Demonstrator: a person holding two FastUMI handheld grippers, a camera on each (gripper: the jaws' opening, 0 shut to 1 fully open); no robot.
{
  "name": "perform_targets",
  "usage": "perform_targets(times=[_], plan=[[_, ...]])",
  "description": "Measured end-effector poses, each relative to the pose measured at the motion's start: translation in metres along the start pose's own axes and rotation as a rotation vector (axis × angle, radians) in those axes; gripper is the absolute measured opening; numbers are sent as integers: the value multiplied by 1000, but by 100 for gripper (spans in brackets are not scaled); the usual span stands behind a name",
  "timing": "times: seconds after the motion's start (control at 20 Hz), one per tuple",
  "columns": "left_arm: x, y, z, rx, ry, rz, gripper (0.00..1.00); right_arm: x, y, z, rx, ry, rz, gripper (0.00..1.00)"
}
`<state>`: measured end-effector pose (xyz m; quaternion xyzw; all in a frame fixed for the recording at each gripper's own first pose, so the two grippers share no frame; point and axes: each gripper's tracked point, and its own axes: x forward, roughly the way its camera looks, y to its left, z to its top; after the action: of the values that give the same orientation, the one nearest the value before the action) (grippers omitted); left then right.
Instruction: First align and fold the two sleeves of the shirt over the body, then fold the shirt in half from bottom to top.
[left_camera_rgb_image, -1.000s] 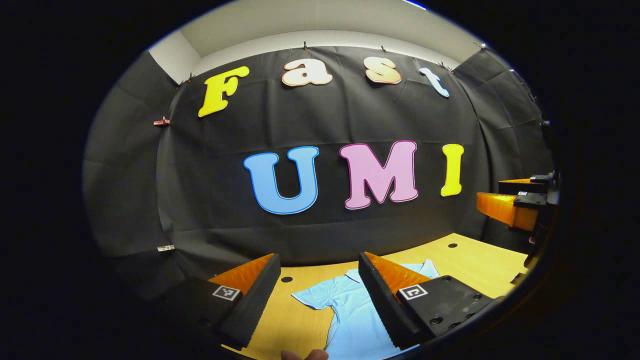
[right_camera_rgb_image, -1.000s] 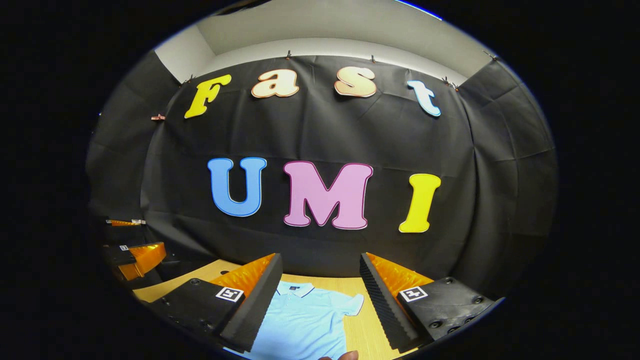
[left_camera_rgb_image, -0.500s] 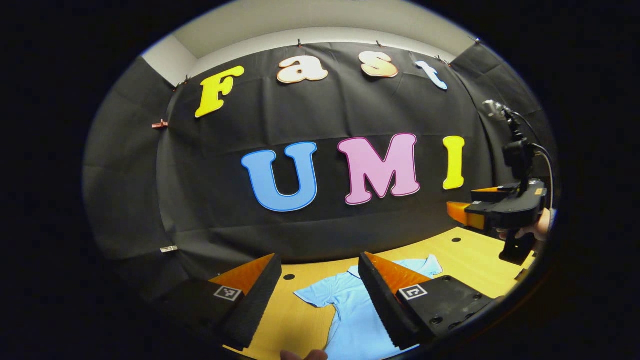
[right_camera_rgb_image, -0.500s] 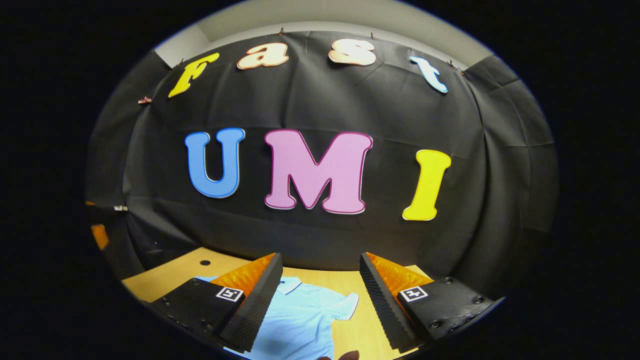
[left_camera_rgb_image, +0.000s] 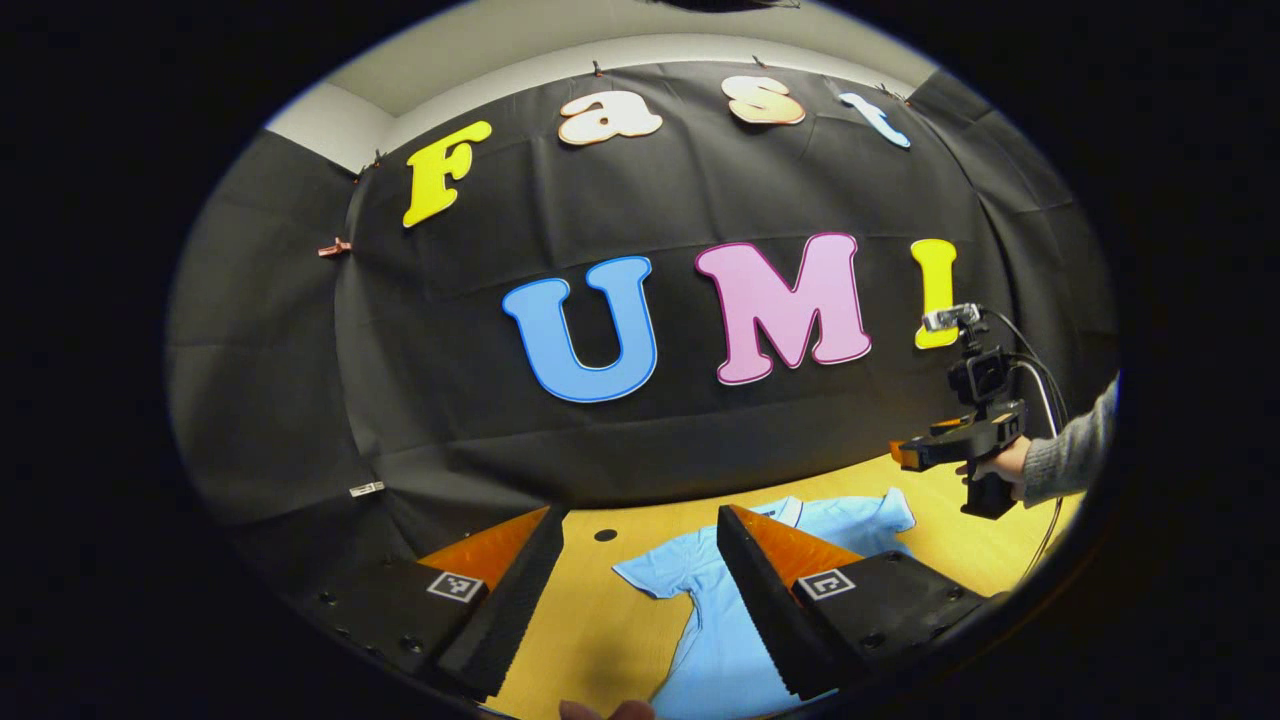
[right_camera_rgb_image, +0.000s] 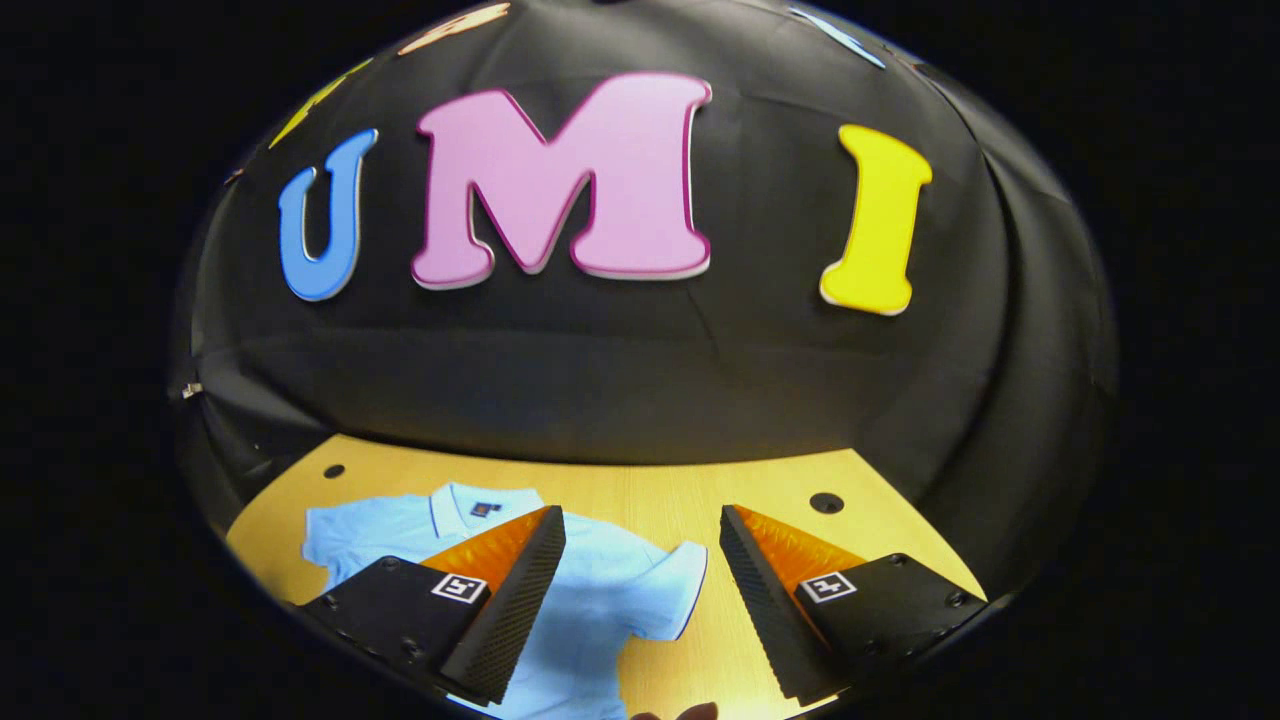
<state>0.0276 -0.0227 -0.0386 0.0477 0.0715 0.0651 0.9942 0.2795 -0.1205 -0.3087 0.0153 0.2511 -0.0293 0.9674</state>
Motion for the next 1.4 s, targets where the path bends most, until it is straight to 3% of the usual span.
perform_targets(times=[0.15, 0.5, 0.95, 1.15, 1.2, 1.35, 1.4], plan=[[0, -8, -5, 9, 35, 18, 98, 43, -7, -51, -39, 109, -12, 97], [-2, -27, -21, -9, 109, 14, 98, 98, -17, -110, -30, 274, -28, 97], [-15, -5, -39, -40, 165, 100, 98, 117, -26, -150, 73, 412, -47, 96], [-17, -4, -44, -48, 171, 114, 98, 120, -19, -151, 77, 413, -29, 76], [-16, -2, -45, -48, 172, 117, 98, 118, -18, -149, 80, 412, -23, 64], [-16, 1, -48, -46, 182, 124, 98, 118, -7, -148, 114, 421, -5, 16], [-18, 2, -51, -47, 185, 128, 98, 118, -7, -150, 121, 423, -6, 10]])
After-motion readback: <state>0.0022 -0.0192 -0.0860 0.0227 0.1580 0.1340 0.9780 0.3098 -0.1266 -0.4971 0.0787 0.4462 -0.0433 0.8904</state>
